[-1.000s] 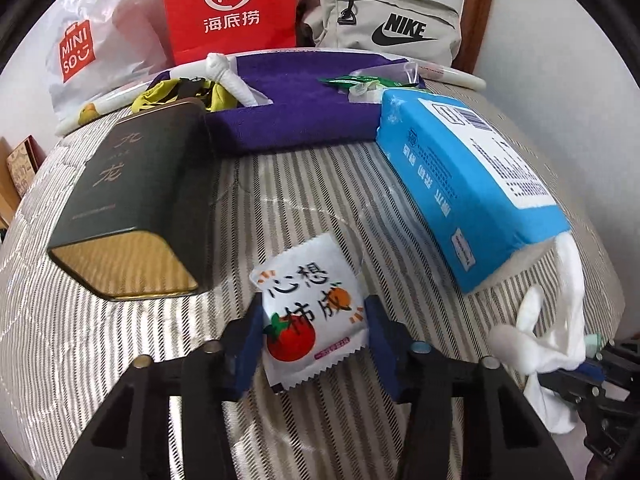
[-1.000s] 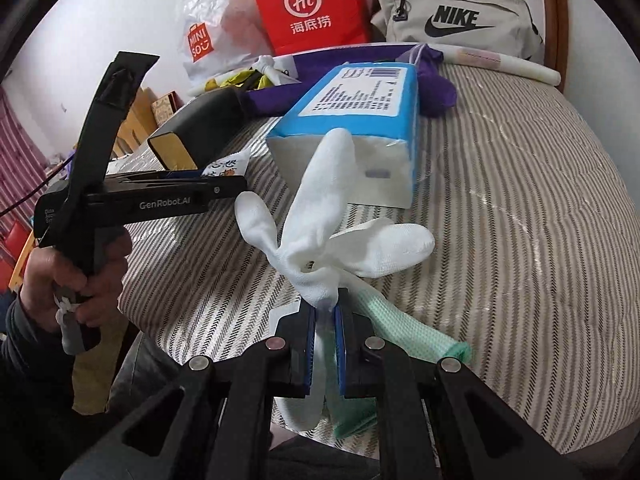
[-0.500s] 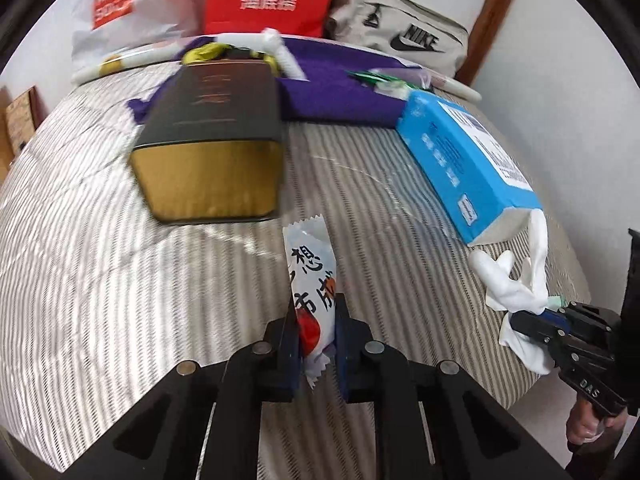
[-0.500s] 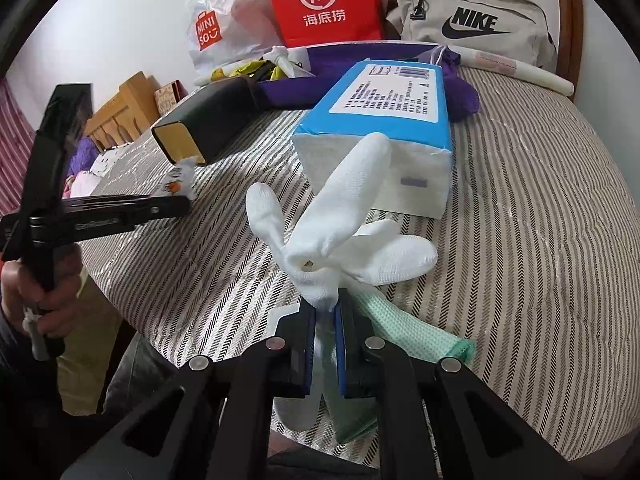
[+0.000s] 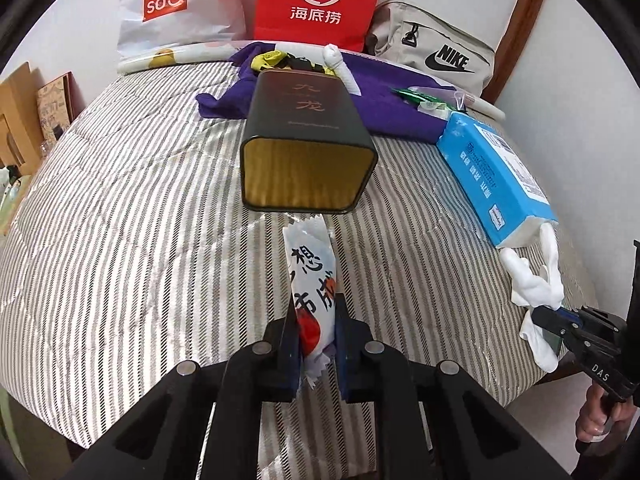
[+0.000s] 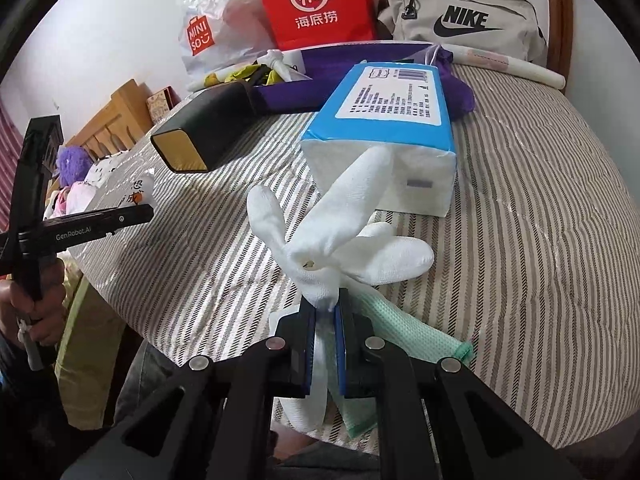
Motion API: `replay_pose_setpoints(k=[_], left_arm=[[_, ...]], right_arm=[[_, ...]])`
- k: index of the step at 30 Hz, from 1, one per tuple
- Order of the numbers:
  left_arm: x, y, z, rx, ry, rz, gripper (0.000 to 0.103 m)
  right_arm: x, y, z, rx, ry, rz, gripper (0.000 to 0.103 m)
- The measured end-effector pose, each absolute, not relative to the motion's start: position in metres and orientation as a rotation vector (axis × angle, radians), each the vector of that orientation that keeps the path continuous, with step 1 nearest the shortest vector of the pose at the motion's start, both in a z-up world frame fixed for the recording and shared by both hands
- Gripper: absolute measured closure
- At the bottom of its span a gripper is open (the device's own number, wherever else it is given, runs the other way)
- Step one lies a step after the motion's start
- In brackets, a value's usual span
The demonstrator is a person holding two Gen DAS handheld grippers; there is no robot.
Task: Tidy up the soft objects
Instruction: 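Carry the snack packet and white glove toward the purple towel with both tools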
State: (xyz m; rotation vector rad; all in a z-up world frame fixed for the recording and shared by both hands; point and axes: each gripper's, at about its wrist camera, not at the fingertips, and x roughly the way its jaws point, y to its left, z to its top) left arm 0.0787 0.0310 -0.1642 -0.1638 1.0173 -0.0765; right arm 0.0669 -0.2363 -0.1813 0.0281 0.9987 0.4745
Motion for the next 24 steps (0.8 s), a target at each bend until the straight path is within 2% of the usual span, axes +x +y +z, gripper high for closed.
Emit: replay_pose_setpoints(k=[24], left_arm=[[0.068,0.042,-0.128,-0.211,0.949,-0.115,0.090]], right_arm=[[0.061,-0.231,-0.126,0.075,0.941,0.525,0.094]])
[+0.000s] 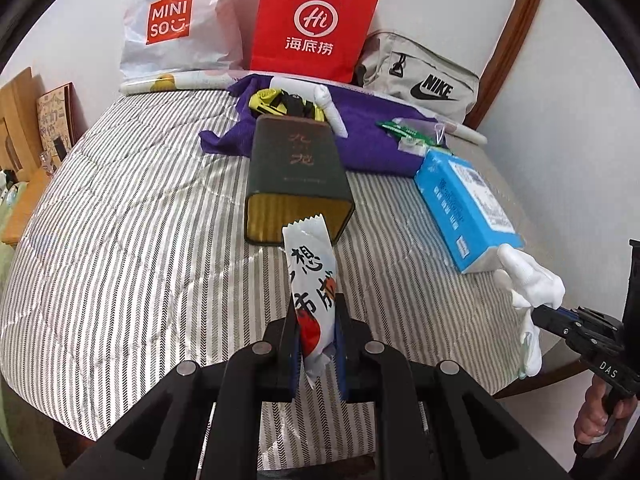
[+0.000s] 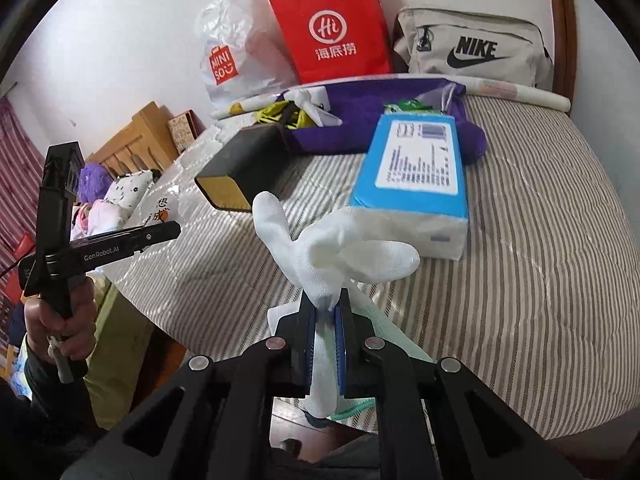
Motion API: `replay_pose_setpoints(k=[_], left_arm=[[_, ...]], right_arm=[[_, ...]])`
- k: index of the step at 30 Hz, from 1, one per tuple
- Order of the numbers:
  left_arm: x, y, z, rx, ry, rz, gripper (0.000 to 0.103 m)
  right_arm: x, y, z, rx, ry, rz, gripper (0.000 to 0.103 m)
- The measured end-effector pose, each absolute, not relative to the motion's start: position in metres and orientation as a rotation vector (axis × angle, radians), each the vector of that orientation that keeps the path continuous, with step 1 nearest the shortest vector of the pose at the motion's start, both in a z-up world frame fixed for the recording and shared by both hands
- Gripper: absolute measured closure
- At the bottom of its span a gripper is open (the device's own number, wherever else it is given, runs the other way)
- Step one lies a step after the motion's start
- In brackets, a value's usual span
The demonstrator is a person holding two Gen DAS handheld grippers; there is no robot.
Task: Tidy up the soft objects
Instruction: 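Carry the snack packet and white glove toward the purple towel with both tools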
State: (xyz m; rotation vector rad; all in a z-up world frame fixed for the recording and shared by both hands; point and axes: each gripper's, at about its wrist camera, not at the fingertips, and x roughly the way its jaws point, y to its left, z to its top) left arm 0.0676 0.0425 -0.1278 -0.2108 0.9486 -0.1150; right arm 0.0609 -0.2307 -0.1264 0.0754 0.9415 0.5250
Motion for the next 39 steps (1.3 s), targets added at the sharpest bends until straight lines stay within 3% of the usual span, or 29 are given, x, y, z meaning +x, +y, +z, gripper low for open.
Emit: replay_pose_setpoints(k=[25,39], left_arm=[[0.120,0.041,-0.061,-0.188,0.880,-0.124,0.090],[0.181,0.040,-0.062,-0.178,0.908,-0.125,0.089]], right_arm=[[0.122,-0.236,-0.068,0.087,0.857,0.532,0.094],[0.196,-0.232,-0.057,0.060,0.841,0.482,0.094]])
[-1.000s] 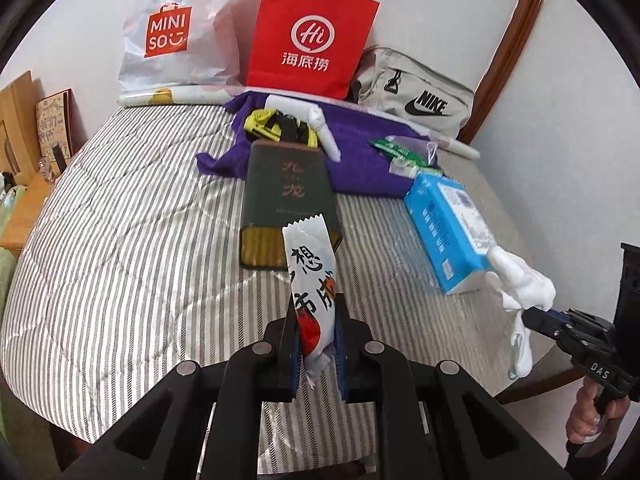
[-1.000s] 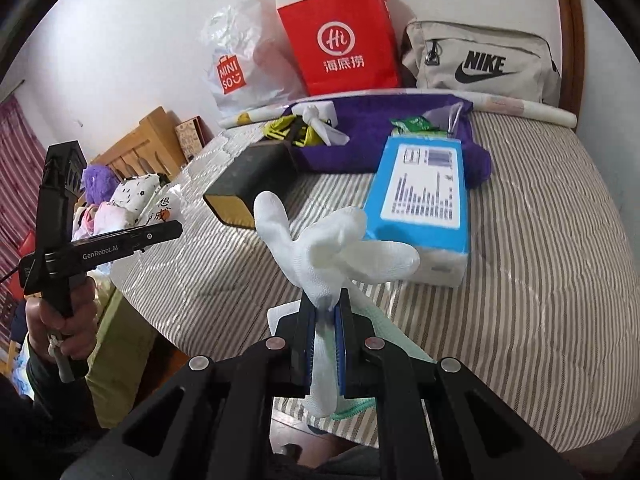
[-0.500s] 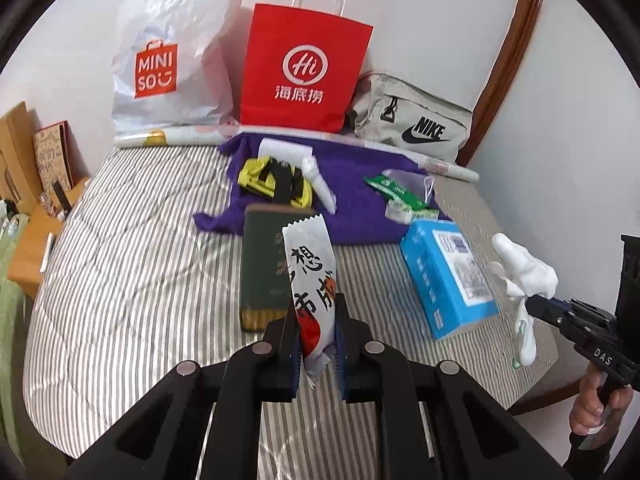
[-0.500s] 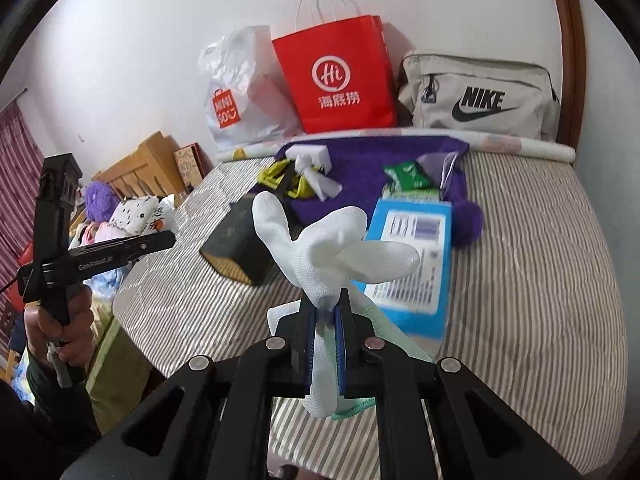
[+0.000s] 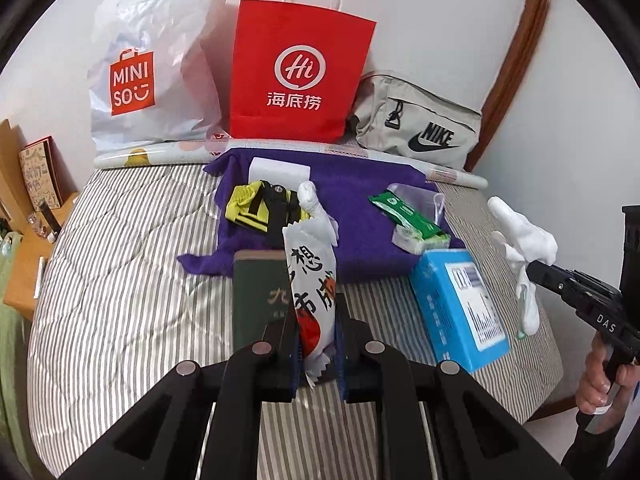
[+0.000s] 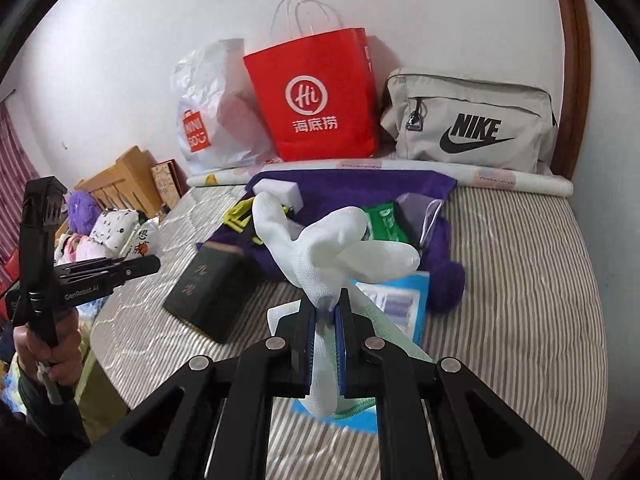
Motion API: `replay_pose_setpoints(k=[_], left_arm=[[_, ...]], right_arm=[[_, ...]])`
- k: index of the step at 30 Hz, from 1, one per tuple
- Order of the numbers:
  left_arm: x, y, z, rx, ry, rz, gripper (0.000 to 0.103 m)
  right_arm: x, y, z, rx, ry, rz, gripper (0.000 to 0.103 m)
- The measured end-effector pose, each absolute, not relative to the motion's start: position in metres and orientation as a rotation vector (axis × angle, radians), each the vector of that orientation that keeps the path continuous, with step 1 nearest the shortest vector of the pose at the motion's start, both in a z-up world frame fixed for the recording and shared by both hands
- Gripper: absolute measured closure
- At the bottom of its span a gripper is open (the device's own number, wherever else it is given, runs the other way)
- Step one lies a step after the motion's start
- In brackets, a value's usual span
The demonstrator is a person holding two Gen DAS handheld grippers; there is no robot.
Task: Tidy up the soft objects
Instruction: 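Carry the snack packet and white glove toward the purple towel with both tools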
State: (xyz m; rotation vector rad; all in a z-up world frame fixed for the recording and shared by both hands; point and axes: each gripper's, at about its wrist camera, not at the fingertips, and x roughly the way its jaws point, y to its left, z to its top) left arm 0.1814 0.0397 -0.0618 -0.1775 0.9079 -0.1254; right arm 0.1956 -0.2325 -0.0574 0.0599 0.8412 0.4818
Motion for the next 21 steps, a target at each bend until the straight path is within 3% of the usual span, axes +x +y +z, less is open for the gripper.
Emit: replay_pose_setpoints(k=[21], left_arm=[[0.308,0.054,-0.095,-0.202,0.990,-0.129,0.088]], right_arm=[[0.330,-0.200,-0.098,0.036,0.914,0.479,0.092]])
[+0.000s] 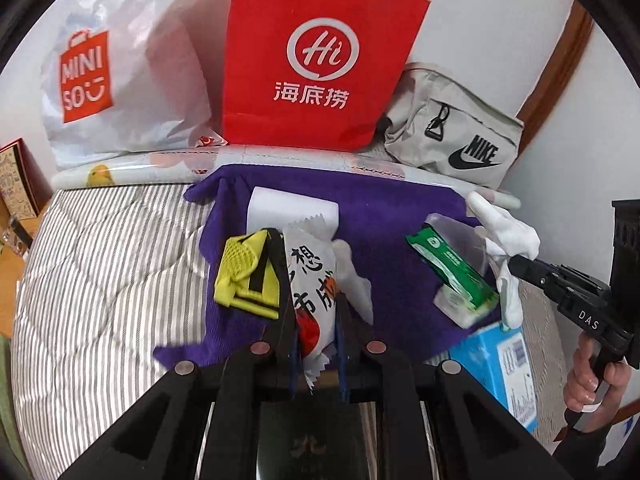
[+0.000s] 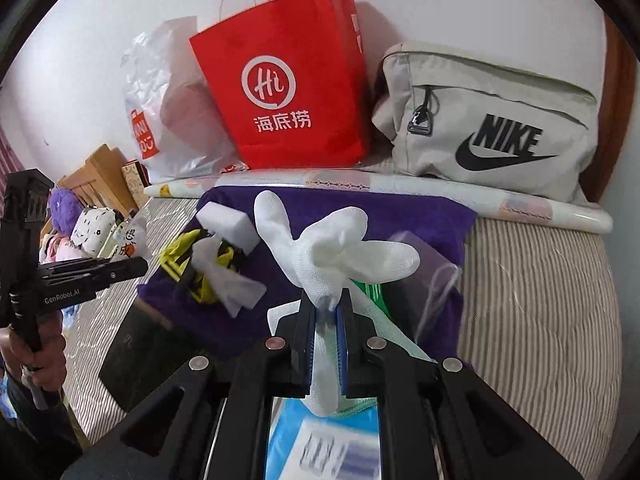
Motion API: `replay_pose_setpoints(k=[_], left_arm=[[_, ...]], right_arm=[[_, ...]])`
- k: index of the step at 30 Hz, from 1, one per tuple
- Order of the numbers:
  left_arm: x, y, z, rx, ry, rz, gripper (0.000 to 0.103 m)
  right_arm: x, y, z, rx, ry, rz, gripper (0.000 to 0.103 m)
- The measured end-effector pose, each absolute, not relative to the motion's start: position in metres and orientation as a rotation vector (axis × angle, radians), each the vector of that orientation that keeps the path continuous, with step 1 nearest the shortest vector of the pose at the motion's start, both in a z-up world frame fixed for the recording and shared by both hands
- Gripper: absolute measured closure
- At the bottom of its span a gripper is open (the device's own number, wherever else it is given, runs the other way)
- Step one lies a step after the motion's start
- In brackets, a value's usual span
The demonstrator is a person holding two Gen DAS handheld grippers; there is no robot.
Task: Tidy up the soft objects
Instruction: 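Carry the snack packet and white glove toward the purple towel with both tools, then release the snack packet onto the towel with the left tool while the right tool releases the glove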
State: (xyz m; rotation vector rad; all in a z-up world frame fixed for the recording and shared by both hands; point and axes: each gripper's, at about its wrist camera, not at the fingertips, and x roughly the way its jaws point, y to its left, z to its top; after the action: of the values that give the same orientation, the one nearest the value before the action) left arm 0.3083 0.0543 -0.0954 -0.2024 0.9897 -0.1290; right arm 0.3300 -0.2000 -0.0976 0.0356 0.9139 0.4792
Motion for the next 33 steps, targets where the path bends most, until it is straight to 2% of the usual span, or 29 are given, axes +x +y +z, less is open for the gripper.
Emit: replay_pose_setpoints(k=[14,20,23,25,28,31,33], left_arm=[[0.358,0.060,-0.130,-0.230,1.060,-0.147,0.084],[0.367,0.060,-0.140,-0.229,1.094,-0.153,0.065],[0.368,0.061,-0.139,-0.243,1.087,-0.165,0.059],[0.367,0.061,-0.138,-0.250,1.086,-0.173,0.051],[0.365,0.056,-0.136,-0.223,1.090,-0.174,0.039],[0.363,0.050,-0.132,-0.183,1.089,-0.155,0.037],[0.361,0.048,-0.129,-0.170,1.081,-0.141,0.032]], right_arm=[[0.378,-0.173,-0.140,0.009,1.023,0.485,0.091],[0.383,-0.176,-0.144,0.031,1.035,0.481,0.087],[0.383,-0.176,-0.144,0.024,1.029,0.478,0.072],[0.381,-0.175,-0.143,0.016,1.022,0.477,0.063],[0.378,-0.176,-0.139,0.021,1.015,0.487,0.056],[0.376,-0.178,-0.136,0.031,1.013,0.483,0.051],[0.372,-0.180,-0.131,0.039,1.006,0.484,0.050]])
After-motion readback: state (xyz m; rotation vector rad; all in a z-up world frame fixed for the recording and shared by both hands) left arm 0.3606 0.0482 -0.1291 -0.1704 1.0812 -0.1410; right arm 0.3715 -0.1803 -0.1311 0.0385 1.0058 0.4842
